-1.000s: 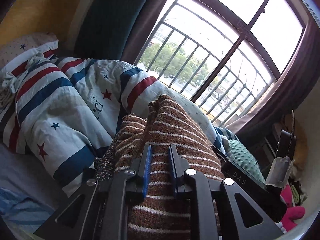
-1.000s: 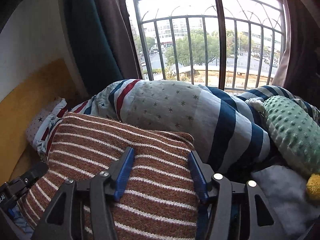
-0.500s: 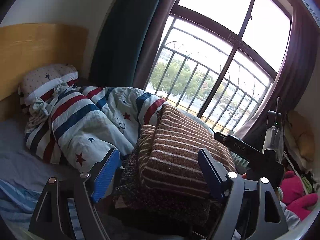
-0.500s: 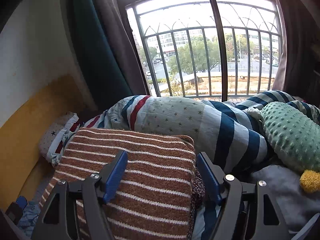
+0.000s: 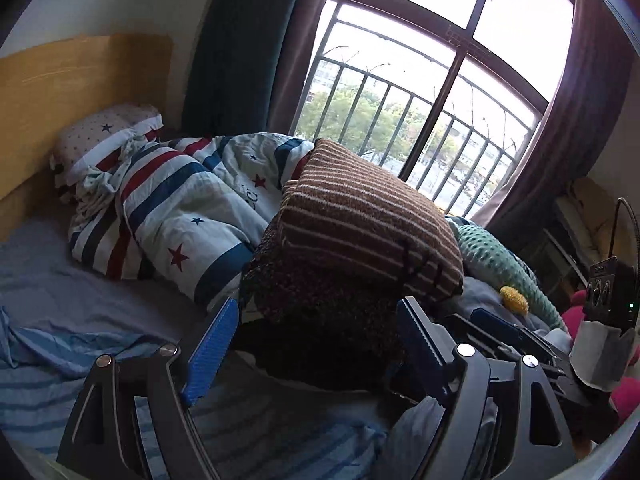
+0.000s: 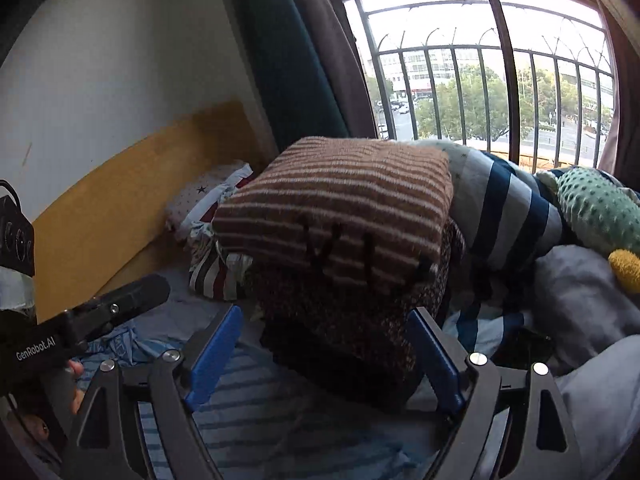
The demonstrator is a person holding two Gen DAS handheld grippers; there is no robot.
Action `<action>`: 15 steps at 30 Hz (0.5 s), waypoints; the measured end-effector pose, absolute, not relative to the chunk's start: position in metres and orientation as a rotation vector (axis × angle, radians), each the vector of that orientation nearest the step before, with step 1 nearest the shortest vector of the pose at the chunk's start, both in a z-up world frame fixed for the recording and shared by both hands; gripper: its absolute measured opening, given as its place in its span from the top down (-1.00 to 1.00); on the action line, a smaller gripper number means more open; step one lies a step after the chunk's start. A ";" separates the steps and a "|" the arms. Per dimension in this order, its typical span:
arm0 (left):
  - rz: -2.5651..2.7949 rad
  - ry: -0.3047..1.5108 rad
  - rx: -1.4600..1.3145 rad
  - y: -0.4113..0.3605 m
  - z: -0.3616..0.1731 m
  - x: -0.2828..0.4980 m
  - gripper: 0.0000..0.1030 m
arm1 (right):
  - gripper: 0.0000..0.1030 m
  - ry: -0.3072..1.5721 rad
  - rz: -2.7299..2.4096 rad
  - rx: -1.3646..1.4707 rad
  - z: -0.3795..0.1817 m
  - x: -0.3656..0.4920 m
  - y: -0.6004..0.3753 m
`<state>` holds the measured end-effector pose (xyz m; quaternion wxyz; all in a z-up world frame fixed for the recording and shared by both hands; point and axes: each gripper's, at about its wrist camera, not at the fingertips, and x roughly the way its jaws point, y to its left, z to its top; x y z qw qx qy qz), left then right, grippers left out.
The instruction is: Fold clothes
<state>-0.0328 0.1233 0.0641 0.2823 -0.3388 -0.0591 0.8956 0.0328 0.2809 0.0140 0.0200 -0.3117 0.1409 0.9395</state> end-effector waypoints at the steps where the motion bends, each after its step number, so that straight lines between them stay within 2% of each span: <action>1: 2.401 -0.132 -0.907 0.119 0.064 -0.025 -0.58 | -0.70 0.468 2.915 -1.005 0.005 0.036 0.277; 4: 2.419 -0.053 -0.926 0.112 0.064 -0.013 -0.58 | -0.70 0.510 2.878 -1.117 -0.017 0.039 0.265; 9: 2.446 -0.048 -0.924 0.114 0.065 -0.005 -0.60 | -0.70 0.520 2.840 -1.228 -0.037 0.036 0.254; 11: 2.448 0.005 -0.951 0.123 0.062 -0.006 -0.69 | -0.70 0.507 2.835 -1.244 -0.040 0.034 0.253; 15: 2.460 0.131 -0.975 0.144 0.054 -0.005 -0.69 | -0.70 0.510 2.817 -1.261 -0.043 0.028 0.256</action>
